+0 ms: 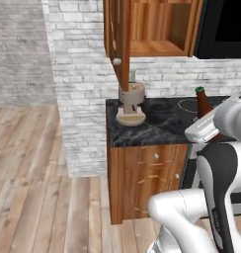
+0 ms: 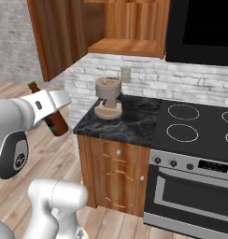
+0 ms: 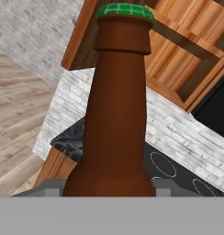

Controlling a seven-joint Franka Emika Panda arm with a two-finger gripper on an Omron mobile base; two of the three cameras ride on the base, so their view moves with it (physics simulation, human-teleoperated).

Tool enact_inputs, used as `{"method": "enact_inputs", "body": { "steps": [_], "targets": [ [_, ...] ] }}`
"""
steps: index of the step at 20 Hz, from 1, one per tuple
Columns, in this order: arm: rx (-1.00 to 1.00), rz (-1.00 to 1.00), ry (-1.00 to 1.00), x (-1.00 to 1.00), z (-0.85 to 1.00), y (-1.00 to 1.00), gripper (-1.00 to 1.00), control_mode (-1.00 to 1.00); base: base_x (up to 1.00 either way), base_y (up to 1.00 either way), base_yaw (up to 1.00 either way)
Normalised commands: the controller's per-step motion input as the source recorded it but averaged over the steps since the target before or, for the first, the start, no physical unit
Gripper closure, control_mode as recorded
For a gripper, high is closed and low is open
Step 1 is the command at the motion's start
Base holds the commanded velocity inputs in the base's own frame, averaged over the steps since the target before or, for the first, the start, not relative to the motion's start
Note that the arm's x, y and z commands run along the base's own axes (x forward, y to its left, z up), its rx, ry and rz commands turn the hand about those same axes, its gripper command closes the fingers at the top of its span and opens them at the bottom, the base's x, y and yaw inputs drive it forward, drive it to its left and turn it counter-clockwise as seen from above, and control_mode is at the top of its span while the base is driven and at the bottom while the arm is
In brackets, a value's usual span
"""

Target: Pick the beer from the counter and place it in the open cabinet.

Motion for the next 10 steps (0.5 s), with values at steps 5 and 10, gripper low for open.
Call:
{"method": "enact_inputs", "body": {
  "steps": [5,10],
  "targets": [
    [0.00,0.00,0.00,0.00,0.00,0.00,1.00,1.00,0.33,-0.40,-0.07],
    [0.00,0.00,0.00,0.00,0.00,0.00,1.00,1.00,0.51,-0.23,-0.05]
  ]
}}
